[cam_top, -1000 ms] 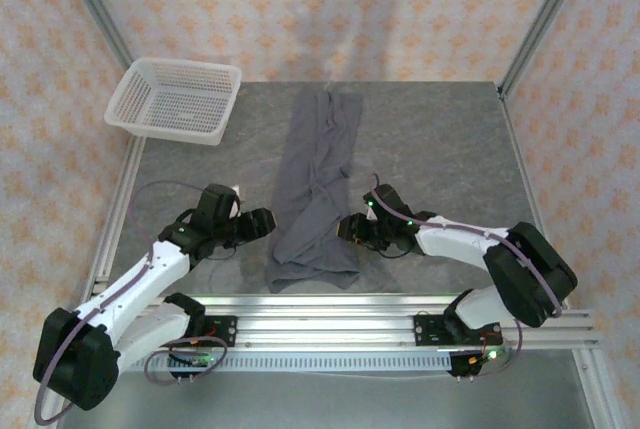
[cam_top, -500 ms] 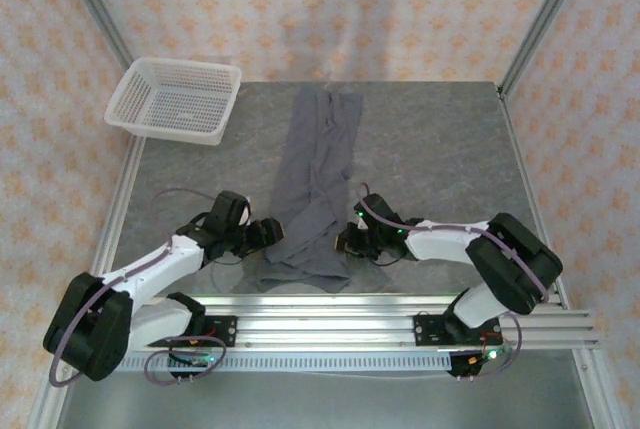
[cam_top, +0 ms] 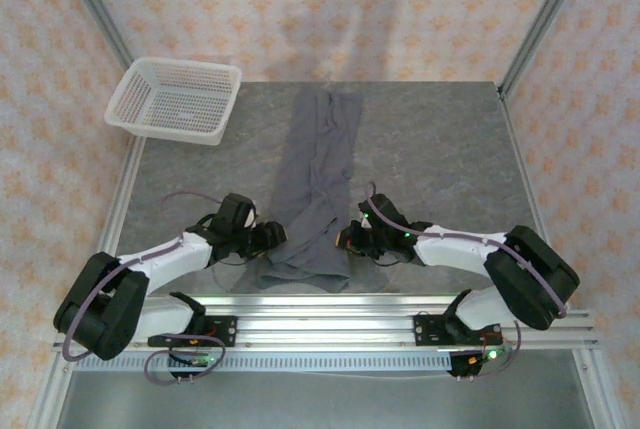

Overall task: Fold the inside-out t-shirt
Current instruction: Fold the T-shirt at the center of the table.

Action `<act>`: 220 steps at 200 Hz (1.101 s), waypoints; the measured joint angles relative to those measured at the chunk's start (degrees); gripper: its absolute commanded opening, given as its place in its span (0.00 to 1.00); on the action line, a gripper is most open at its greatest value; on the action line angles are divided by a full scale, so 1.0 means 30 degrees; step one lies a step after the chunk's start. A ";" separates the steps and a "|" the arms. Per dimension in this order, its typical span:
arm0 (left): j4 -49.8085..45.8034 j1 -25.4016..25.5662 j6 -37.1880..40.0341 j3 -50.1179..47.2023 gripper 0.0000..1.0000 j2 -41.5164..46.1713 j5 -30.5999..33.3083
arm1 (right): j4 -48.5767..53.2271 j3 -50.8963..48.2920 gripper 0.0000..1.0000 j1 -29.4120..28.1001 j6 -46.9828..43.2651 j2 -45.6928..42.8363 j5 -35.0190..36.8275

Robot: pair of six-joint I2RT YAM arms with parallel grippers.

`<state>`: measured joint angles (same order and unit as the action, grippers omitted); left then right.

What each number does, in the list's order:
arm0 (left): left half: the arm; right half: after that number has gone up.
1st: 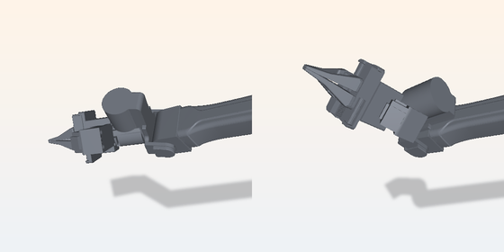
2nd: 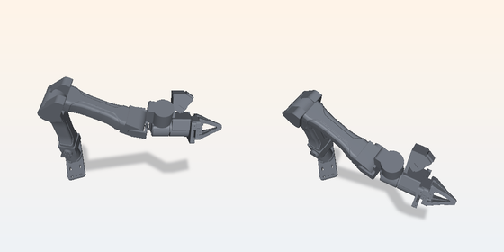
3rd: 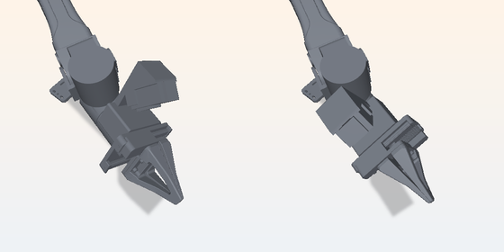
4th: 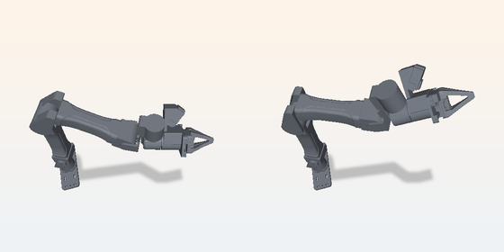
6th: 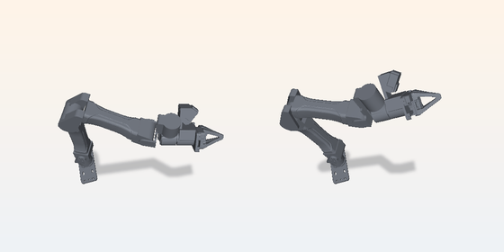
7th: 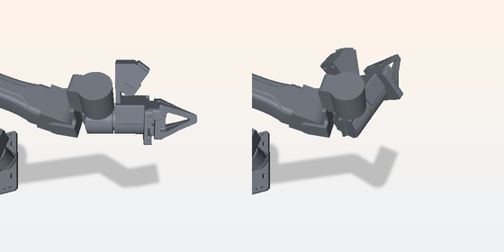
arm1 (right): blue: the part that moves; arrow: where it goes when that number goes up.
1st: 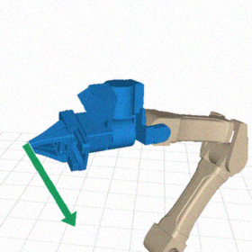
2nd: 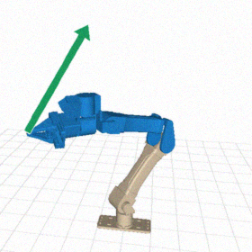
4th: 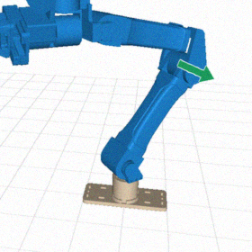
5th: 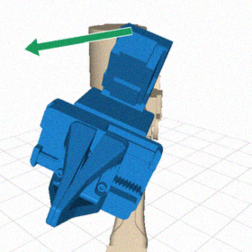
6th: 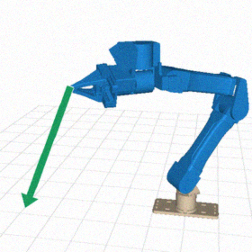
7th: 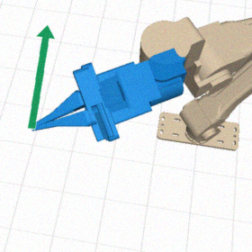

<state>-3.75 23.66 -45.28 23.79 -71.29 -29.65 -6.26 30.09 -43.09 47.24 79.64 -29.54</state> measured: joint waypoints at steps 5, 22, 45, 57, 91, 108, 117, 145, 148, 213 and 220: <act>-0.0095 0.0000 0.0051 0.0044 0.56 0.0007 0.0015 | 0.0022 0.0000 0.04 0.0000 0.0044 0.0000 0.0007; -0.1151 0.0058 0.0393 0.0175 0.59 0.0656 0.0656 | 0.0138 0.0000 0.04 0.0000 0.0058 0.0000 0.0073; -0.3198 0.0124 0.0794 0.0182 0.61 0.2739 0.1916 | 0.0357 0.0000 0.04 0.0000 0.0051 0.0000 0.0226; -0.3854 0.0124 0.1035 0.0219 0.61 0.3803 0.2404 | 0.0437 0.0000 0.04 0.0000 0.0051 0.0000 0.0306; -0.4248 0.0124 0.1268 0.0386 0.61 0.3096 0.2674 | 0.0510 0.0000 0.04 0.0000 0.0051 0.0189 0.0350; -0.4124 0.0124 0.1260 0.0379 0.61 0.2127 0.2492 | 0.0517 0.0000 0.04 0.0000 0.0051 0.0481 0.0357; -0.3920 0.0124 0.1268 0.0372 0.59 0.1785 0.2244 | 0.0517 0.0000 0.04 0.0000 0.0051 0.0561 0.0357; -0.3060 0.0248 0.1370 0.0364 0.43 0.1486 0.1545 | 0.0561 0.0000 0.04 0.0000 0.0051 0.0634 0.0364; -0.2922 0.0277 0.1319 0.0364 0.42 0.1486 0.1486 | 0.0561 0.0000 0.04 0.0000 0.0051 0.0648 0.0364; -0.1647 0.0459 0.1421 0.0138 0.49 0.1464 0.0918 | 0.0546 0.0007 0.03 0.0000 0.0109 0.1188 0.0408; -0.1683 0.0459 0.1464 0.0138 0.51 0.1457 0.1042 | 0.0546 0.0007 0.03 0.0000 0.0117 0.1188 0.0408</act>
<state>-8.80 25.04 -40.88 24.21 -66.92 -26.52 -4.62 30.11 -43.09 47.59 83.20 -28.32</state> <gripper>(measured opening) 0.471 0.040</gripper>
